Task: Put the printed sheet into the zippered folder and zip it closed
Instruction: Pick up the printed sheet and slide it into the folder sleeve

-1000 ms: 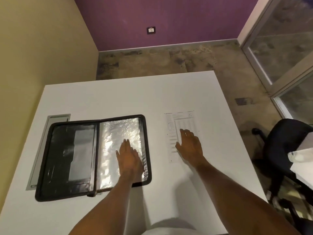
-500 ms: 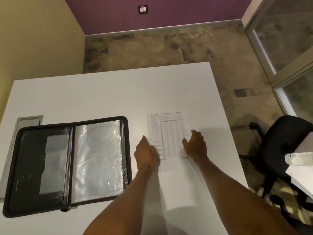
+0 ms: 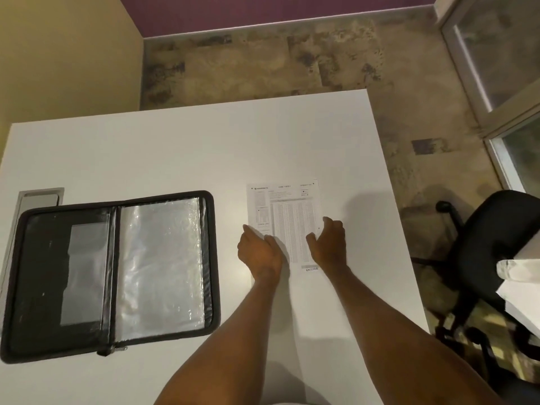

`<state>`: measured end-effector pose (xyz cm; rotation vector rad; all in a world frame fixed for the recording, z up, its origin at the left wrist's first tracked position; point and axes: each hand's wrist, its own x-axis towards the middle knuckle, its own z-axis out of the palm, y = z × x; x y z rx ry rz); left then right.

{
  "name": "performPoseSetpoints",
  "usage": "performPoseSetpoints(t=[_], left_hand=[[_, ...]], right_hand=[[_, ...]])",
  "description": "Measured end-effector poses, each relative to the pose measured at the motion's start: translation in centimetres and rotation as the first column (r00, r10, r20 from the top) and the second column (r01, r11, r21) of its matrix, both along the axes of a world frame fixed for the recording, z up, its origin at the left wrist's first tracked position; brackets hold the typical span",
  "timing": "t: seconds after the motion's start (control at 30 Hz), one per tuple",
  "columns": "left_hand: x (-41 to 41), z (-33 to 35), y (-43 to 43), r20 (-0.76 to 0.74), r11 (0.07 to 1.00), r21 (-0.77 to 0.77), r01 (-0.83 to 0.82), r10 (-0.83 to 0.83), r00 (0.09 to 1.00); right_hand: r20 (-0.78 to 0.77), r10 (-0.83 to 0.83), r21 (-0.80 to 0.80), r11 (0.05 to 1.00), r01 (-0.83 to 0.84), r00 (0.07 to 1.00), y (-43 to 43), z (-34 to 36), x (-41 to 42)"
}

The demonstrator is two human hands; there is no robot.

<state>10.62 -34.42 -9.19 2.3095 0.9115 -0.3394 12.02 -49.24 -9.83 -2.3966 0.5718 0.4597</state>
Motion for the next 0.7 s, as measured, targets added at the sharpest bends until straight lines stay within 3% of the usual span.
performPoseSetpoints(t=[0.17, 0.33, 0.43, 0.7], left_hand=[[2.8, 0.6, 0.2, -0.192, 0.967, -0.061, -0.247, 0.232, 0.954], [3.9, 0.2, 1.6, -0.254, 0.909, -0.215, -0.357, 0.301, 0.919], [3.8, -0.1, 2.2, -0.239, 0.841, -0.36, -0.403, 0.335, 0.911], [1.9, 0.1, 5.0, -0.077, 0.805, -0.514, -0.295, 0.3, 0.951]], right_hand=[[-0.008, 0.044, -0.025, 0.999, -0.044, 0.999, -0.4, -0.2, -0.1], [0.004, 0.054, -0.024, 0.998, -0.054, 0.999, -0.7, -0.3, 0.0], [0.002, 0.054, -0.016, 0.998, -0.054, 0.999, -0.7, -0.4, 0.0], [-0.022, 0.066, 0.01, 0.998, -0.065, 0.998, -1.2, -0.4, 0.1]])
